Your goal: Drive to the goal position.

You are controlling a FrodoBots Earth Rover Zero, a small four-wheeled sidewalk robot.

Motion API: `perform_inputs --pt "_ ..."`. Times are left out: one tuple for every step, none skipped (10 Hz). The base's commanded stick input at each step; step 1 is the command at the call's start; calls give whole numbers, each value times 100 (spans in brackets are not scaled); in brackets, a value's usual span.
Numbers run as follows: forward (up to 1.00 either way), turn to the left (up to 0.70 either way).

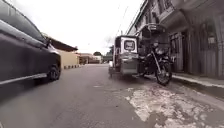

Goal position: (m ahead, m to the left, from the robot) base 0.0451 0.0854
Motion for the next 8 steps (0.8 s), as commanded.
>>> perform_inputs --pt "70 35" --pt "70 35" --pt "70 35" --pt "70 35" --pt "70 35" --pt "70 35" --pt "70 35" --pt "70 35"
